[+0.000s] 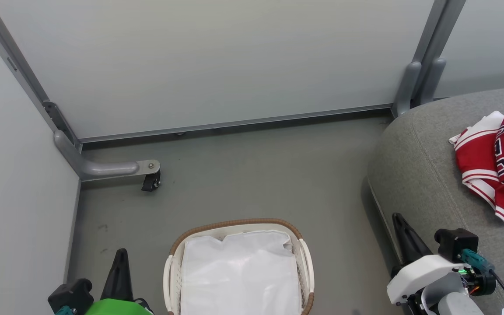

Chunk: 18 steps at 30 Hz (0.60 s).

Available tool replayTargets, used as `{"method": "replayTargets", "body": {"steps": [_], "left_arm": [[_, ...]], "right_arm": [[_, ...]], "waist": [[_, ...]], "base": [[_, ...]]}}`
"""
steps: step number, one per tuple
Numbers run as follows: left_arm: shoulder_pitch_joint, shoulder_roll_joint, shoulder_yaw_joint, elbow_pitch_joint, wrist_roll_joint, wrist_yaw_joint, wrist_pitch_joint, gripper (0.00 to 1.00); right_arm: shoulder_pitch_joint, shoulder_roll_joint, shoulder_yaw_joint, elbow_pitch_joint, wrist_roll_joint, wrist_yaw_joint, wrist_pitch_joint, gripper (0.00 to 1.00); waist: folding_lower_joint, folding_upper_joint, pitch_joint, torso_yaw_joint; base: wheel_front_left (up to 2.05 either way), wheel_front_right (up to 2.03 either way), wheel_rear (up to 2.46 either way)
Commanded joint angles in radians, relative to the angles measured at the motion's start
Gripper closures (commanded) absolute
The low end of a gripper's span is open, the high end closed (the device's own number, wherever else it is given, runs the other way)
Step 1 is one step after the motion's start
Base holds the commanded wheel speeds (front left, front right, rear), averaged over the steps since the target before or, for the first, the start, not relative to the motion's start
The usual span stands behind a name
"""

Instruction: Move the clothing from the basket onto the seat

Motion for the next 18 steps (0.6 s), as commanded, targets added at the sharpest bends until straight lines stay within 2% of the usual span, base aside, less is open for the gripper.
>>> {"method": "replayTargets", "body": {"steps": [1, 18], "left_arm": [[-0.019, 0.002, 0.011, -0.019, -0.041, -0.004, 0.009, 1.00], [-0.047, 0.002, 0.047, -0.040, -0.294, -0.013, 0.082, 1.00]], "right_arm": [[-0.015, -0.004, -0.008, -0.023, 0.051, 0.000, 0.010, 1.00], [-0.002, -0.006, -0.033, -0.065, 0.347, 0.000, 0.079, 1.00]], "waist": [[0.0000, 0.0000, 0.000, 0.000], [0.0000, 0.0000, -0.001, 0.001]], "base": [[0.00, 0.00, 0.00], [0.00, 0.00, 0.00]]}}
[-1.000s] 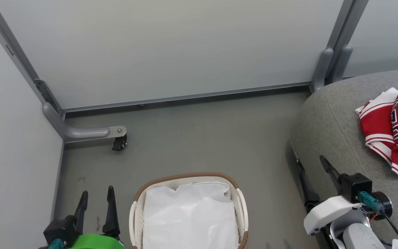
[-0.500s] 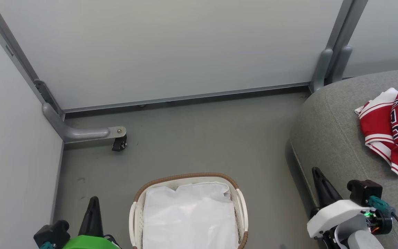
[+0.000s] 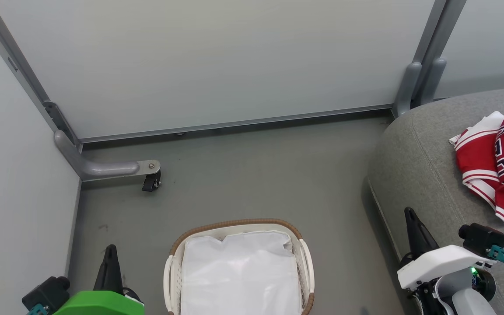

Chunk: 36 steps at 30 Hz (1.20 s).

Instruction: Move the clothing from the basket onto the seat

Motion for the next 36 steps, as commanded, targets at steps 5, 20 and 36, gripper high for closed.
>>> {"method": "replayTargets", "body": {"steps": [5, 20, 36], "left_arm": [[-0.038, 0.003, 0.018, -0.023, -0.092, -0.006, 0.023, 1.00], [-0.059, 0.004, 0.045, -0.036, -0.274, -0.013, 0.077, 1.00], [-0.077, 0.004, 0.069, -0.048, -0.434, -0.019, 0.125, 1.00]], "right_arm": [[-0.001, -0.006, -0.014, -0.029, 0.103, 0.000, 0.024, 1.00], [0.003, -0.008, -0.037, -0.054, 0.315, 0.000, 0.078, 1.00], [0.007, -0.009, -0.056, -0.075, 0.501, -0.001, 0.126, 1.00]], "waist": [[0.0000, 0.0000, 0.000, 0.000], [0.0000, 0.0000, -0.001, 0.001], [0.0000, 0.0000, -0.002, 0.002]], "base": [[0.00, 0.00, 0.00], [0.00, 0.00, 0.00], [0.00, 0.00, 0.00]]}}
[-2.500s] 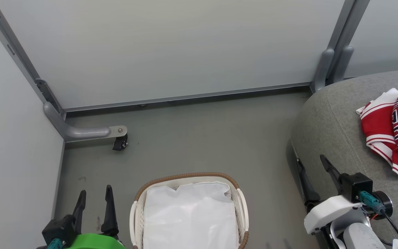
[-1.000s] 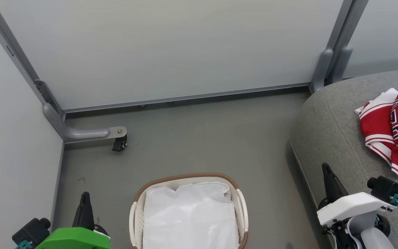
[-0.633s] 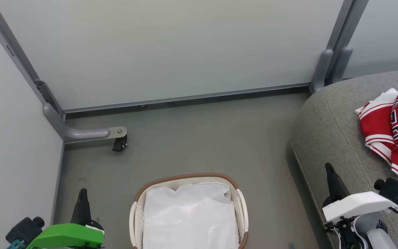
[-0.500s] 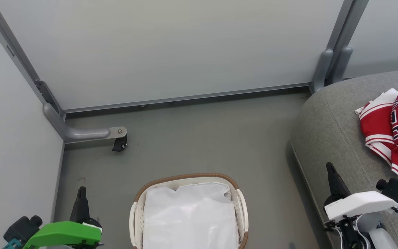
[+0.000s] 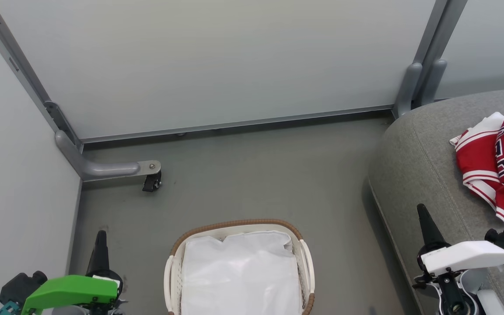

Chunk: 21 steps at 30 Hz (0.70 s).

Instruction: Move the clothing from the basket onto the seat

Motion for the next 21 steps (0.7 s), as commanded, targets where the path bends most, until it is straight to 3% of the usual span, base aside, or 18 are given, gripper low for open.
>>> {"method": "replayTargets", "body": {"steps": [1, 21], "left_arm": [[-0.029, 0.004, 0.009, -0.015, -0.027, -0.005, 0.006, 1.00], [-0.049, 0.005, 0.035, -0.026, -0.199, -0.013, 0.058, 1.00]], "right_arm": [[-0.002, -0.006, -0.006, -0.016, 0.031, 0.000, 0.008, 1.00], [0.004, -0.008, -0.027, -0.039, 0.233, -0.001, 0.060, 1.00]], "waist": [[0.0000, 0.0000, 0.000, 0.000], [0.0000, 0.0000, -0.001, 0.001]], "base": [[0.00, 0.00, 0.00], [0.00, 0.00, 0.00]]}}
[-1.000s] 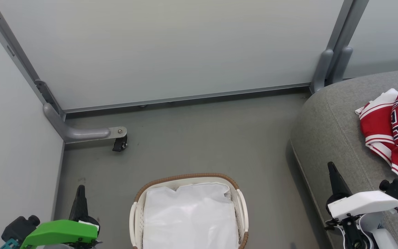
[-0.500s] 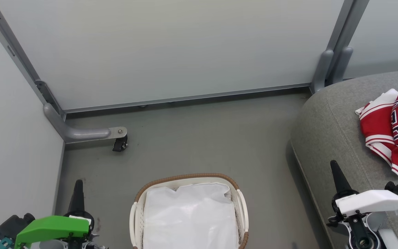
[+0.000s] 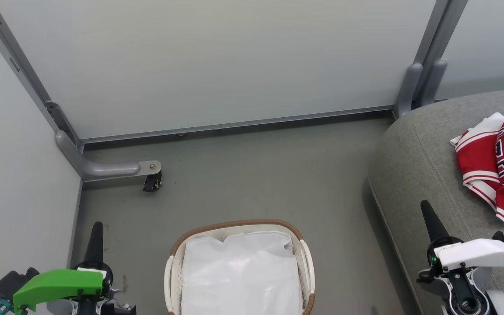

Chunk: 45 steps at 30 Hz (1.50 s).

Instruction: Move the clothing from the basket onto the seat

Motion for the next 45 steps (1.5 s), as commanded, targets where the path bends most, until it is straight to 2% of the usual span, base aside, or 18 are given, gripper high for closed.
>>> {"method": "replayTargets", "body": {"steps": [1, 23, 45], "left_arm": [[-0.026, 0.005, 0.008, -0.009, -0.021, -0.008, 0.007, 1.00], [-0.044, 0.006, 0.031, -0.021, -0.185, -0.013, 0.056, 1.00], [-0.053, 0.006, 0.049, -0.028, -0.307, -0.018, 0.093, 1.00]], "right_arm": [[0.003, -0.006, -0.005, -0.013, 0.026, -0.001, 0.007, 1.00], [0.009, -0.007, -0.025, -0.034, 0.216, -0.001, 0.056, 1.00], [0.015, -0.008, -0.040, -0.049, 0.356, -0.001, 0.092, 1.00]], "waist": [[0.0000, -0.0001, 0.000, 0.000], [0.0000, -0.0001, -0.002, 0.001], [0.0000, -0.0001, -0.003, 0.003]], "base": [[0.00, 0.00, 0.00], [0.00, 0.00, 0.00], [0.00, 0.00, 0.00]]}}
